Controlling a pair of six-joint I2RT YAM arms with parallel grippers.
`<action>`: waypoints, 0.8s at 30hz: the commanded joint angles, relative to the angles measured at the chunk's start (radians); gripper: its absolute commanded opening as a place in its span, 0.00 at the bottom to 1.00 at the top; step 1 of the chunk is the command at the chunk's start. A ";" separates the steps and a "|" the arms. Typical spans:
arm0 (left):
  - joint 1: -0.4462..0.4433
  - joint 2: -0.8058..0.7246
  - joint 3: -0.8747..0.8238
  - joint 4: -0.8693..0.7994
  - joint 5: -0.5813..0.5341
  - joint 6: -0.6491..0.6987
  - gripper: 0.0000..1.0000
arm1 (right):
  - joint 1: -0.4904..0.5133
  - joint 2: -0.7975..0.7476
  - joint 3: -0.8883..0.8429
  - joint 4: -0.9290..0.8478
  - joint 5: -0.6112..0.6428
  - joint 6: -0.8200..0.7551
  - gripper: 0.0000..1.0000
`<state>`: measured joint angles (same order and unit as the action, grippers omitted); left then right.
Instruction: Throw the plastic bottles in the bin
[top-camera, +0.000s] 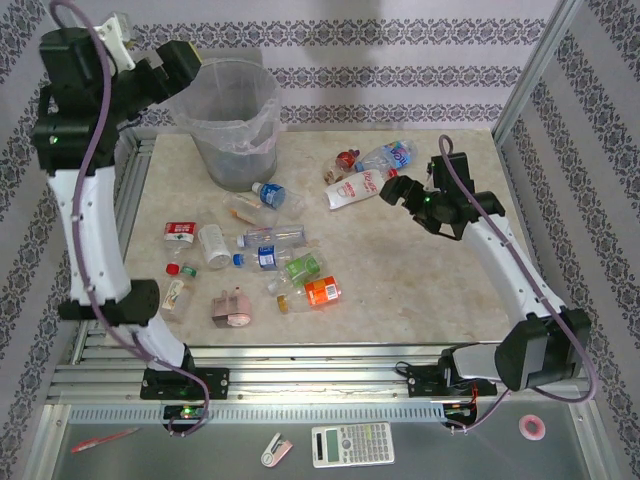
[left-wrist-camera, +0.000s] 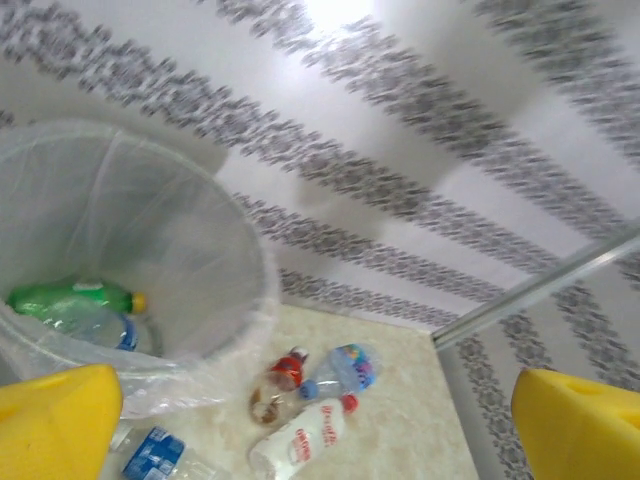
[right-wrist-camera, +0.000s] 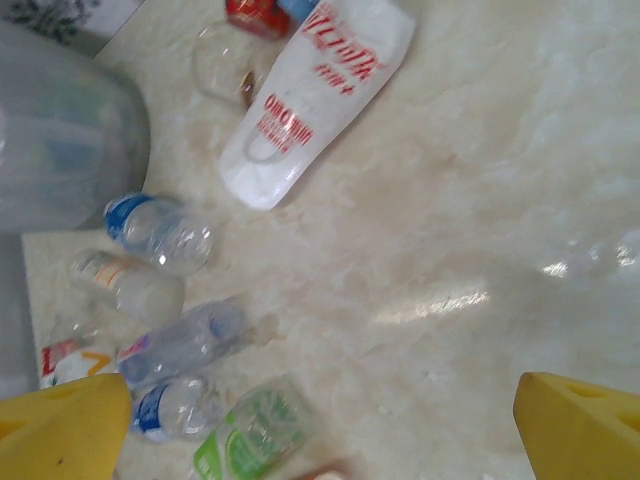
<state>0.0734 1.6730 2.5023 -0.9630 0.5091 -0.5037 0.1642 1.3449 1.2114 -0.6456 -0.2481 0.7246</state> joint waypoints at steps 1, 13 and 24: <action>0.001 -0.068 -0.144 0.112 0.066 0.054 1.00 | -0.031 0.062 0.050 -0.014 0.029 -0.028 0.98; -0.009 -0.464 -0.707 0.403 0.124 0.043 1.00 | -0.076 0.368 0.260 -0.001 0.012 0.003 0.98; -0.016 -0.655 -0.921 0.310 0.080 0.088 1.00 | -0.065 0.649 0.486 -0.034 0.034 0.111 0.98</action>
<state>0.0658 1.0431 1.6169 -0.6418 0.5983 -0.4507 0.1001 1.9450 1.6390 -0.6514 -0.2352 0.7898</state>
